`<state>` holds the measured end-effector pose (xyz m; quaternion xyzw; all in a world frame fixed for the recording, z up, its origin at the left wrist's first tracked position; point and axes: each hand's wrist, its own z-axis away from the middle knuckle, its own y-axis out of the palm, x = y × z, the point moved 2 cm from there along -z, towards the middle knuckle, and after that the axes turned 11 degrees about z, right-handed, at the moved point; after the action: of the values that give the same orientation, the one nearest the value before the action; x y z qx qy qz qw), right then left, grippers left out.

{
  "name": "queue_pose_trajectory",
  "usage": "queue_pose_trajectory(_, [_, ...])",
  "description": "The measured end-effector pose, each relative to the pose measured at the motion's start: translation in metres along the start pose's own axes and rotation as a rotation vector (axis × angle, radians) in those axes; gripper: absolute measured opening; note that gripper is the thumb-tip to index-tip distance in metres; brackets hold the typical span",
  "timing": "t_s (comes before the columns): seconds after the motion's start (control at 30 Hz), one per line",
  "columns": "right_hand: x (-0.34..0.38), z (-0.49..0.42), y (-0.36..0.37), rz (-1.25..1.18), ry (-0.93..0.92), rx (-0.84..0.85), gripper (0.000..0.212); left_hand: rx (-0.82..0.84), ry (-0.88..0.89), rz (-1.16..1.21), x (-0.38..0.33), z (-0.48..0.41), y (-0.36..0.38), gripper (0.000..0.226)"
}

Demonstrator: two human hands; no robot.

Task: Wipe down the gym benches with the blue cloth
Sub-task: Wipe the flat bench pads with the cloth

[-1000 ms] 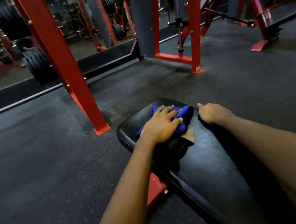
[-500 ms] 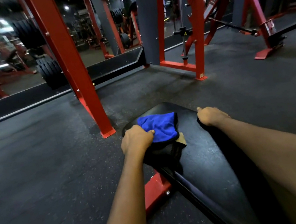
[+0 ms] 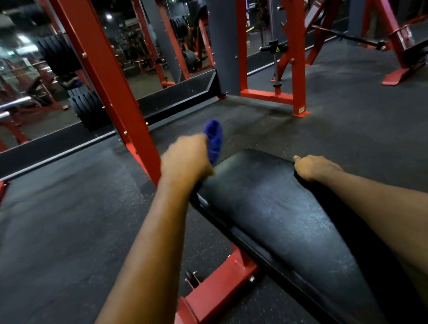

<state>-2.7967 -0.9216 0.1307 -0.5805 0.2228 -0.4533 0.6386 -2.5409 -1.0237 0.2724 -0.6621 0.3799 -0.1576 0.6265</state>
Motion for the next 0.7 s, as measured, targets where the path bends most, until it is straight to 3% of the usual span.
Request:
queue_pose_trajectory(0.07, [0.000, 0.001, -0.001, -0.003, 0.002, -0.007, 0.064, 0.294, 0.075, 0.031, -0.005, 0.004, 0.028, 0.038])
queue_pose_trajectory(0.1, [-0.001, 0.001, 0.000, -0.005, 0.005, -0.011, 0.064, 0.360, 0.089, 0.093, -0.004, 0.007, 0.043, 0.038])
queue_pose_trajectory(0.2, [-0.001, 0.000, 0.000, -0.005, -0.001, -0.024, 0.064, 0.203, 0.016, 0.177, 0.013, 0.010, 0.086, 0.056])
queue_pose_trajectory(0.27, [-0.002, 0.000, 0.001, 0.001, -0.004, -0.022, 0.063, 0.209, -0.071, 0.190, 0.018, 0.018, 0.117, 0.078])
queue_pose_trajectory(0.33, [-0.001, -0.001, 0.000, 0.004, -0.005, -0.025, 0.062, 0.185, -0.075, 0.215, 0.016, 0.028, 0.135, 0.085])
queue_pose_trajectory(0.53, [-0.001, 0.000, 0.000, -0.004, 0.006, -0.038, 0.061, 0.097, -0.149, 0.221, 0.009, 0.029, 0.142, 0.072])
queue_pose_trajectory(0.7, [-0.002, -0.003, 0.000, 0.005, 0.003, -0.027, 0.058, 0.041, -0.288, 0.236, 0.024, -0.030, 0.141, 0.060])
